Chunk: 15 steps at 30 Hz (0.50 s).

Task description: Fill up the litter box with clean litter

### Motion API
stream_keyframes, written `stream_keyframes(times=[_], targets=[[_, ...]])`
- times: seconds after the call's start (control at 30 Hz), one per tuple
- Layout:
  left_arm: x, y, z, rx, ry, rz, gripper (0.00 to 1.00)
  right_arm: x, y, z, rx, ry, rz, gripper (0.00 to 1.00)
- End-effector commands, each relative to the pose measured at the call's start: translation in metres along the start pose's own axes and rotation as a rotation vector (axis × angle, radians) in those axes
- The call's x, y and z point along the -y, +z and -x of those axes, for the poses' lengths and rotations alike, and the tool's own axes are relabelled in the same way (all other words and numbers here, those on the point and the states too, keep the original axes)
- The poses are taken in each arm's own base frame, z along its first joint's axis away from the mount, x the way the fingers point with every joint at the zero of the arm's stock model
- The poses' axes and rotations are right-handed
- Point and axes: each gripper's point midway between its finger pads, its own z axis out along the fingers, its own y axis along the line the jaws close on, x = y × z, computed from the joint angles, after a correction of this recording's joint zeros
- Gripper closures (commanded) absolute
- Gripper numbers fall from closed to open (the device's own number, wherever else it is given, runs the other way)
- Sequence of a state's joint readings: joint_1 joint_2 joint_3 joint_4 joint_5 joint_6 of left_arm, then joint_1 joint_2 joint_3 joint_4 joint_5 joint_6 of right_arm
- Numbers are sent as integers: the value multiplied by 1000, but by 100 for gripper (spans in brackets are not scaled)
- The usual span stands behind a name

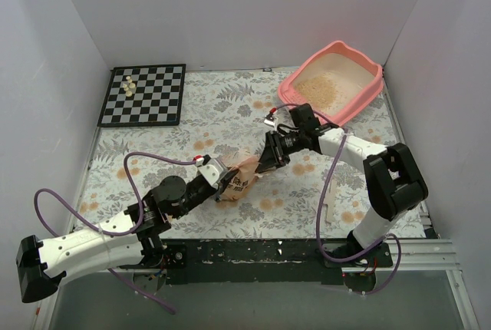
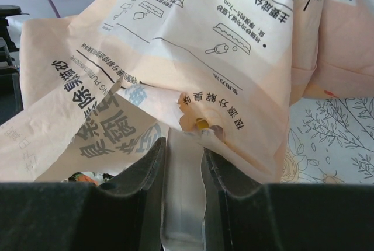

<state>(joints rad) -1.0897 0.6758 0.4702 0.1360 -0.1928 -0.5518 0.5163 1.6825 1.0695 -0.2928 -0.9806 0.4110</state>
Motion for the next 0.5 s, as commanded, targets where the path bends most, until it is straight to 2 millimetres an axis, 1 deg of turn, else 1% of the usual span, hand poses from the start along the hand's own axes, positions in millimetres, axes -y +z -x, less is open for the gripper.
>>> stream_keyframes(times=[0.0,0.03,0.13,0.27,0.47], targets=[[12,-1,14,66,11,-65,100,-54,-11,5,64,-177,239,99],[13,-1,14,71,12,-74,100,-58,-15,4,93,-215,264,99],[16,-1,14,76,12,-89,100,-60,-23,-6,114,-202,313,99],[17,0,12,77,20,-96,100,-61,-33,-15,126,-201,333,99],[23,4,14,73,46,-131,100,-67,-50,-31,142,-203,348,99]])
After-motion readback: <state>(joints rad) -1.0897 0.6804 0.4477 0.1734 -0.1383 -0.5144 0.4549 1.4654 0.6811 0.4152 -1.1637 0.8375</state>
